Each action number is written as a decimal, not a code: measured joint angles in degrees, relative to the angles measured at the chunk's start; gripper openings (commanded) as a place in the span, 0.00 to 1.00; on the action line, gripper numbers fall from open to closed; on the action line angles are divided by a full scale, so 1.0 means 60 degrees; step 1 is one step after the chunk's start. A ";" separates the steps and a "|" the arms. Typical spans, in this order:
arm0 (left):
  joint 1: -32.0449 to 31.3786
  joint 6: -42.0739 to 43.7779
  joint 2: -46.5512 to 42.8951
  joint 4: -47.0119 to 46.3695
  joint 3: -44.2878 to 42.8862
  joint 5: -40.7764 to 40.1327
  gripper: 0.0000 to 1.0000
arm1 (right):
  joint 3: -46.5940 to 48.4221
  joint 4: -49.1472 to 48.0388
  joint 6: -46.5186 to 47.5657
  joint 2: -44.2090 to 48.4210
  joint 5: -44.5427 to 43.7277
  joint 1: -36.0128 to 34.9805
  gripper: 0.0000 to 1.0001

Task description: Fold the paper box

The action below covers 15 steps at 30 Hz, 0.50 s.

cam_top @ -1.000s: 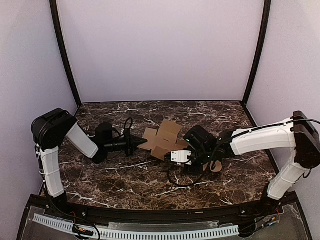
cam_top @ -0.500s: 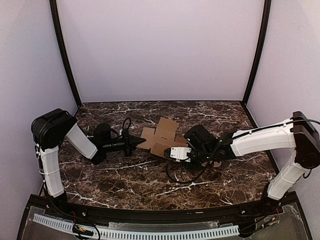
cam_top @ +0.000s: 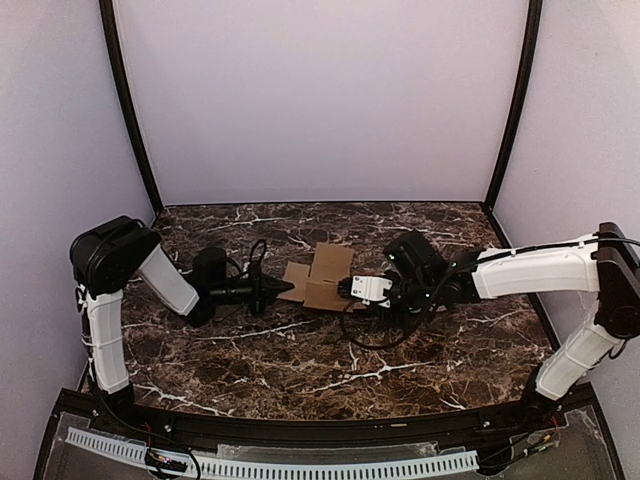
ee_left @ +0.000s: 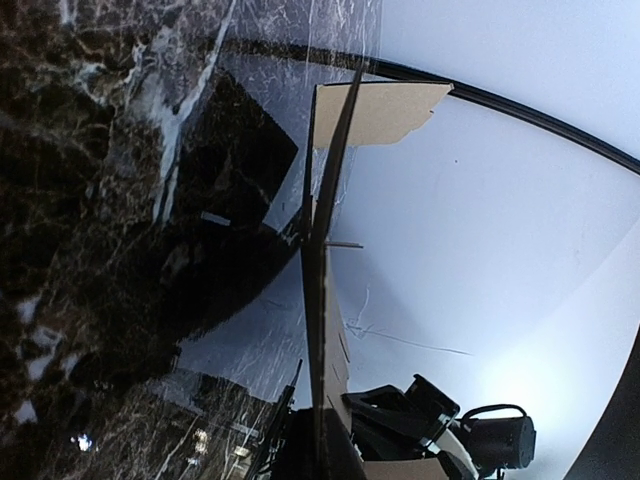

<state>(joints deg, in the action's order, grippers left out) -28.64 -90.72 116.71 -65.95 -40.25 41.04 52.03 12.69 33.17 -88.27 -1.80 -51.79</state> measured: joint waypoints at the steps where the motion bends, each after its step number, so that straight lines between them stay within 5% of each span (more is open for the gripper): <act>1: 0.0011 0.0095 0.0051 0.0117 -0.0095 0.0084 0.01 | 0.0109 0.0138 0.0000 -0.0022 0.0229 0.0138 0.09; 15: 0.0106 0.2550 0.0251 0.3136 -0.1450 0.1257 0.01 | 0.1311 0.1905 0.0200 -0.0976 0.3177 0.0951 0.08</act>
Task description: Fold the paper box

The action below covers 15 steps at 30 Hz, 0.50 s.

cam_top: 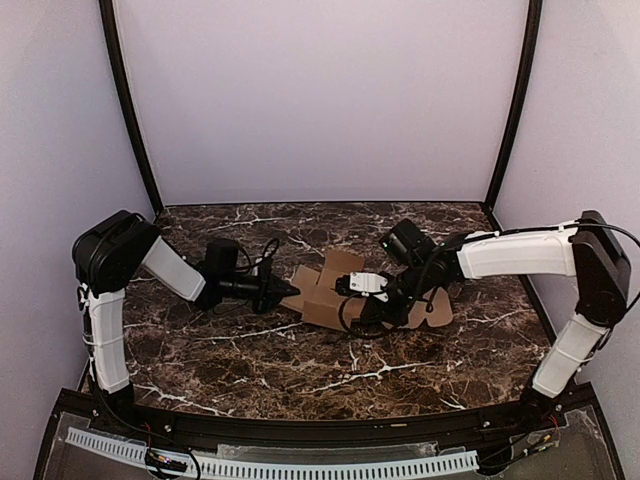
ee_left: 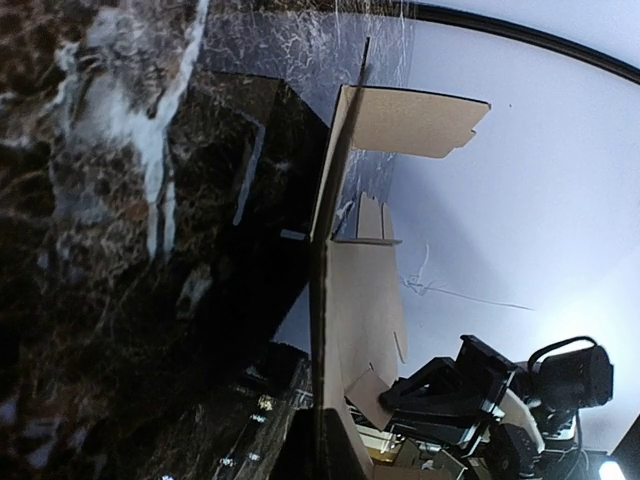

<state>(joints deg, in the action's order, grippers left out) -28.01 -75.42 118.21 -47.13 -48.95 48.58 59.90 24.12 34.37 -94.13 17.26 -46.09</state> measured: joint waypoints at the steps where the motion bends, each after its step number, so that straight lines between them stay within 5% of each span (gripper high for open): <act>1: 0.0007 0.0277 0.0000 0.0299 -0.0138 0.0066 0.01 | 0.0146 0.0069 -0.0076 -0.0193 0.0229 0.0098 0.08; 15: -0.0047 0.3486 -0.0033 0.3880 -0.1162 0.0288 0.01 | 0.1035 0.0459 -0.1344 -0.2109 0.2076 0.1639 0.20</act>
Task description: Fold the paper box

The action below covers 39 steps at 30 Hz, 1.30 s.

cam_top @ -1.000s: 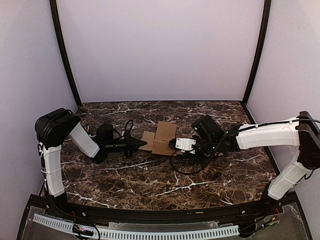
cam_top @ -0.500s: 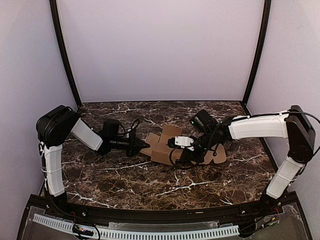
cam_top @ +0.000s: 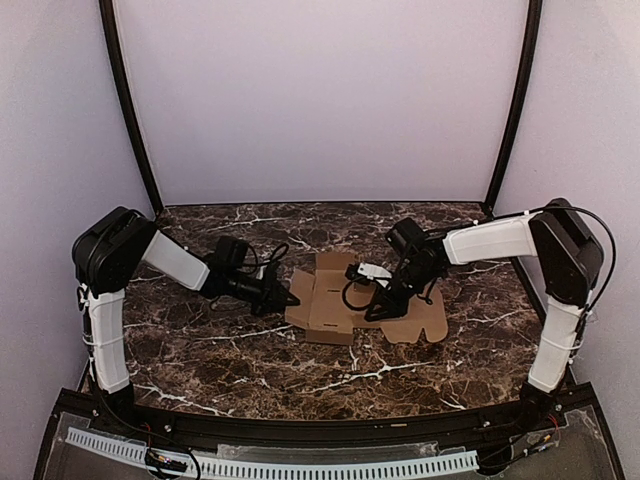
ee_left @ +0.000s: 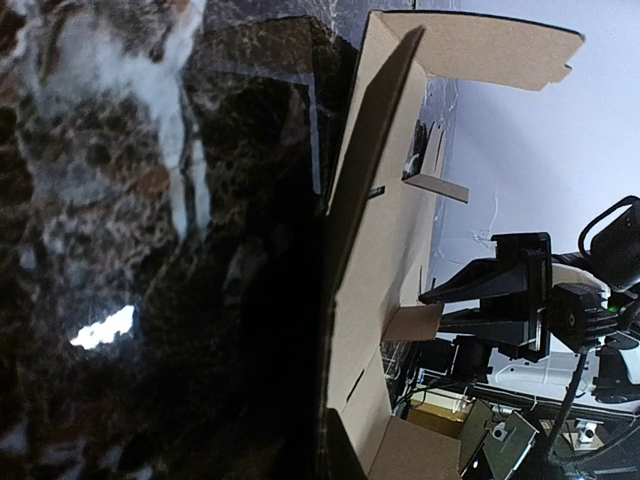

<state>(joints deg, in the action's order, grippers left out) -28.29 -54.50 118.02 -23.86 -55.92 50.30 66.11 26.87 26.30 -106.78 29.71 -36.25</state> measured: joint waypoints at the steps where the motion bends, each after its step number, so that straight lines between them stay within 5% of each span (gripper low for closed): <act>1: 0.0000 0.0106 -0.0004 0.0087 -0.0011 0.0007 0.01 | 0.0000 -0.0022 -0.0051 -0.0022 -0.0047 0.0000 0.21; 14: 0.0000 0.0900 -0.0011 0.0954 -0.0393 0.0029 0.01 | -0.0328 -0.1118 -0.0506 -0.0007 -0.1694 -0.0120 0.37; 33: 0.0058 0.1322 -0.0011 0.1308 -0.0535 -0.0004 0.01 | -0.0914 -0.2594 0.0226 0.0073 -0.4437 -0.1042 0.38; 39: 0.0055 0.2262 -0.0011 0.2499 -0.1137 -0.0284 0.01 | -0.0994 -0.2892 0.0397 0.0051 -0.4849 -0.1166 0.38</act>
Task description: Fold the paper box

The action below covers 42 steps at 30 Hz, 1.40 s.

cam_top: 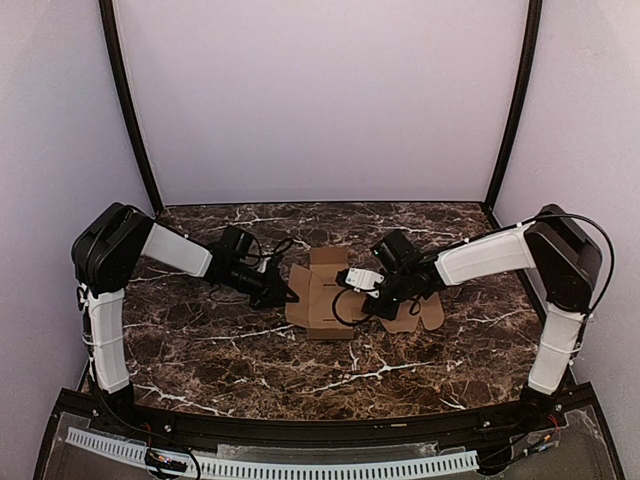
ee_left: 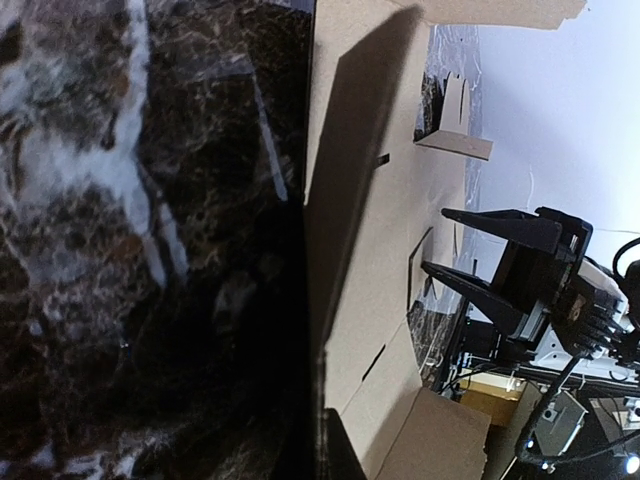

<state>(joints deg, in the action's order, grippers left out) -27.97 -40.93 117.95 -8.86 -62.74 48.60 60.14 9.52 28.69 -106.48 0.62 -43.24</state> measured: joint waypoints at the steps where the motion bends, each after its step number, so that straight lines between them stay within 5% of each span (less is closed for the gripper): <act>1: 0.0000 0.0197 0.0000 0.0266 -0.0138 -0.0069 0.01 | 0.0026 0.0000 -0.0004 -0.0015 -0.0015 -0.0011 0.38; 6: -0.0055 0.1166 0.0000 0.1716 -0.0885 -0.0444 0.01 | 0.0149 0.0317 -0.0015 0.0051 0.0306 -0.0015 0.40; 13: -0.0135 0.3362 0.0000 0.5271 -0.2958 -0.1883 0.02 | 0.0477 0.3158 0.0004 0.2208 0.2433 0.0233 0.49; 19: -0.0135 0.5002 0.0000 0.7621 -0.4739 -0.3078 0.03 | 0.0994 0.3413 -0.0160 0.3646 0.3840 0.1796 0.51; 30: -0.1257 0.7832 0.0000 1.0568 -0.7475 -0.6029 0.03 | 0.1541 0.2973 -0.1111 0.2058 0.5173 0.3676 0.51; 42: -0.3905 0.9402 0.0018 1.1289 -0.7665 -1.0116 0.01 | 0.1927 0.2488 -0.1934 0.1472 0.6532 0.4084 0.51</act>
<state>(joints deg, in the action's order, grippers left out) -51.40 15.49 118.06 58.87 -108.73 -12.10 71.70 24.45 17.08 -97.65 39.81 -18.74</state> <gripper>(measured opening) 0.016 0.513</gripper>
